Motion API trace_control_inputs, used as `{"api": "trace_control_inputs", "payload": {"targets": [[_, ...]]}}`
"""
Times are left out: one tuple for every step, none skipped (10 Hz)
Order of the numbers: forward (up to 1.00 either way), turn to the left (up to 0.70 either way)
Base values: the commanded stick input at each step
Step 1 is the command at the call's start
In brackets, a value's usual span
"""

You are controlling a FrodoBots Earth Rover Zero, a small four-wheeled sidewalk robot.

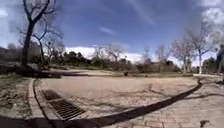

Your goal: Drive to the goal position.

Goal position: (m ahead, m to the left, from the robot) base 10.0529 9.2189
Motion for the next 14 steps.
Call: {"api": "trace_control_inputs", "payload": {"targets": [[1.00,0.00],[1.00,0.00],[1.00,0.00],[1.00,0.00],[1.00,0.00],[1.00,0.00],[1.00,0.00],[1.00,0.00],[1.00,0.00],[1.00,0.00],[1.00,0.00],[1.00,0.00],[1.00,0.00],[1.00,0.00]]}}
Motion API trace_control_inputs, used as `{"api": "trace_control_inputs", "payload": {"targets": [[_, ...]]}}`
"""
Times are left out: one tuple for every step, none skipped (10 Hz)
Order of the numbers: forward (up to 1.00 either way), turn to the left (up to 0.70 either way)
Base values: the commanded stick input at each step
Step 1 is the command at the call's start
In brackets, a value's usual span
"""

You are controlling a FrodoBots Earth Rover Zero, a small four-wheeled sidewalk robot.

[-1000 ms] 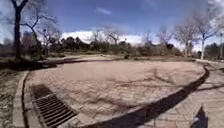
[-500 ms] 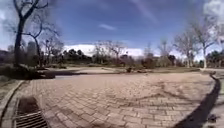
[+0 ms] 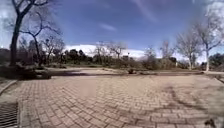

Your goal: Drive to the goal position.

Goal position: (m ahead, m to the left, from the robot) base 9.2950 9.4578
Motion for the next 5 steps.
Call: {"api": "trace_control_inputs", "payload": {"targets": [[1.00,0.00],[1.00,0.00],[1.00,0.00],[1.00,0.00],[1.00,0.00]]}}
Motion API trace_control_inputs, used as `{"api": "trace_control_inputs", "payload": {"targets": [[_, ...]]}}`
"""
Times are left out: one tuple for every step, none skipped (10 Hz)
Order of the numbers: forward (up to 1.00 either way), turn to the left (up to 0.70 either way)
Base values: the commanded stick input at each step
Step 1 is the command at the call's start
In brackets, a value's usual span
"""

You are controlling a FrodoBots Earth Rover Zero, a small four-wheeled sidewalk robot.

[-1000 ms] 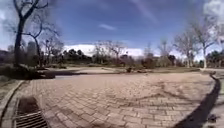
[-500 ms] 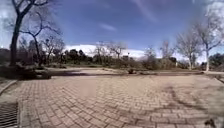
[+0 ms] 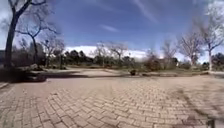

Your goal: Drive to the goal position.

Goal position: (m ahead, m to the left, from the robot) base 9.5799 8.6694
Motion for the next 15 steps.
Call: {"api": "trace_control_inputs", "payload": {"targets": [[1.00,0.00],[1.00,0.00],[1.00,0.00],[1.00,0.00],[1.00,0.00],[1.00,0.00],[1.00,0.00],[1.00,0.00],[1.00,0.00],[1.00,0.00],[1.00,0.00],[1.00,0.00],[1.00,0.00],[1.00,0.00],[1.00,0.00]]}}
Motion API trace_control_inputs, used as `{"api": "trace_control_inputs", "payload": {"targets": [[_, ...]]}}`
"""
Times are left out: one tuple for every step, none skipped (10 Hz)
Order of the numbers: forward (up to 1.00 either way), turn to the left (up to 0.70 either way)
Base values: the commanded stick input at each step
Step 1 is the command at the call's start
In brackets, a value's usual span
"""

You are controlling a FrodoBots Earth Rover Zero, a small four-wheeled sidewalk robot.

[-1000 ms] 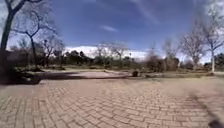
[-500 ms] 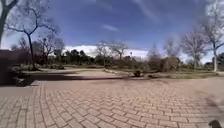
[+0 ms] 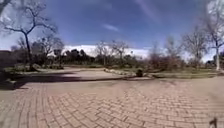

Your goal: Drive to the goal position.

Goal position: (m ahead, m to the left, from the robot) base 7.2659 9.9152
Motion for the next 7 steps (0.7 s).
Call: {"api": "trace_control_inputs", "payload": {"targets": [[1.00,0.00],[1.00,0.00],[1.00,0.00],[1.00,0.00],[1.00,0.00],[1.00,0.00],[1.00,0.00]]}}
